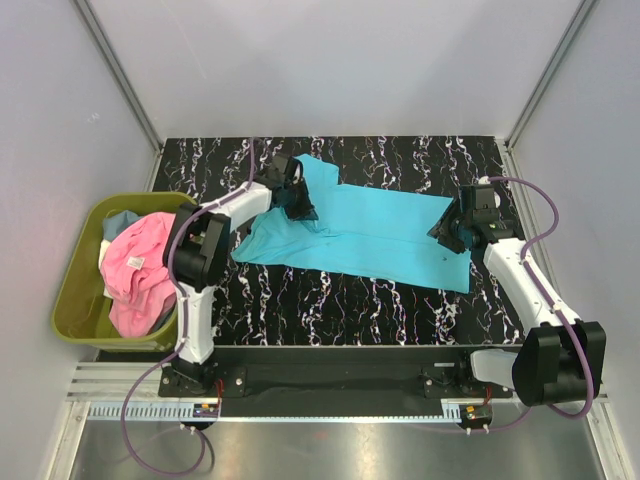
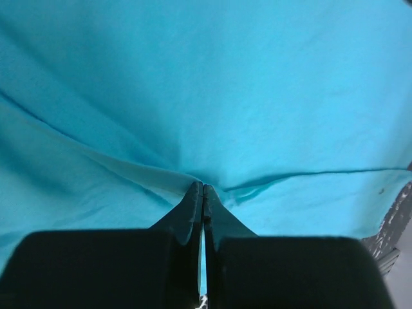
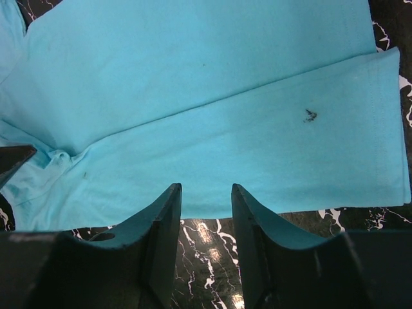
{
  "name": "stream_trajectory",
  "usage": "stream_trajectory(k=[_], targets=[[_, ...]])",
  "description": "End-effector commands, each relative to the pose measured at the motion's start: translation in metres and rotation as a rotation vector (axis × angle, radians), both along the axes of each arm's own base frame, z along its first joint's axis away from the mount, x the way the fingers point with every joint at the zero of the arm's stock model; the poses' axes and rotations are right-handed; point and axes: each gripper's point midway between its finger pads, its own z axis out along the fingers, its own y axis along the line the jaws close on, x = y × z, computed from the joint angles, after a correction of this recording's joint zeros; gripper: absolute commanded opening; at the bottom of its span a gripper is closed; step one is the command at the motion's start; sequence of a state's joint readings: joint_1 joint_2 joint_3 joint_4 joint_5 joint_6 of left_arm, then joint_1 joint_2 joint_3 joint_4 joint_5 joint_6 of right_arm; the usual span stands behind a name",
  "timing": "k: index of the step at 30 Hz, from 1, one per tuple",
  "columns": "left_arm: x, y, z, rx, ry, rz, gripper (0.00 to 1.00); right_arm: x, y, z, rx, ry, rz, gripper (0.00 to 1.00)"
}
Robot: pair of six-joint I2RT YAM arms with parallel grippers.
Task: Fold and stack the t-shirts
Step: Fold the tshirt
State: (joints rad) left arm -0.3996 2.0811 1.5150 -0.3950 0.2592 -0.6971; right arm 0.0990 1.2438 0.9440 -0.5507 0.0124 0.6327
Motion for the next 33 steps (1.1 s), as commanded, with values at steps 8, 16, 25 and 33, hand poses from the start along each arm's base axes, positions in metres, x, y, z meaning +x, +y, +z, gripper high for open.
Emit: stream_trajectory(k=[8,16,25,33], targets=[[0.052,-0.043,0.026,-0.080,-0.211,-0.189,0.10,0.005,-0.007,-0.002,-0.040,-0.004,-0.008,0.45],[0.042,-0.024,0.108,-0.015,-0.354,-0.210,0.61,0.012,-0.005,-0.034,-0.031,0.065,-0.032,0.45],[-0.015,0.078,-0.007,0.306,-0.018,0.008,0.57,0.005,-0.009,-0.107,-0.051,0.322,-0.097,0.43],[0.005,0.087,-0.042,0.333,0.056,0.032,0.57,-0.037,-0.037,-0.123,-0.109,0.400,-0.245,0.43]])
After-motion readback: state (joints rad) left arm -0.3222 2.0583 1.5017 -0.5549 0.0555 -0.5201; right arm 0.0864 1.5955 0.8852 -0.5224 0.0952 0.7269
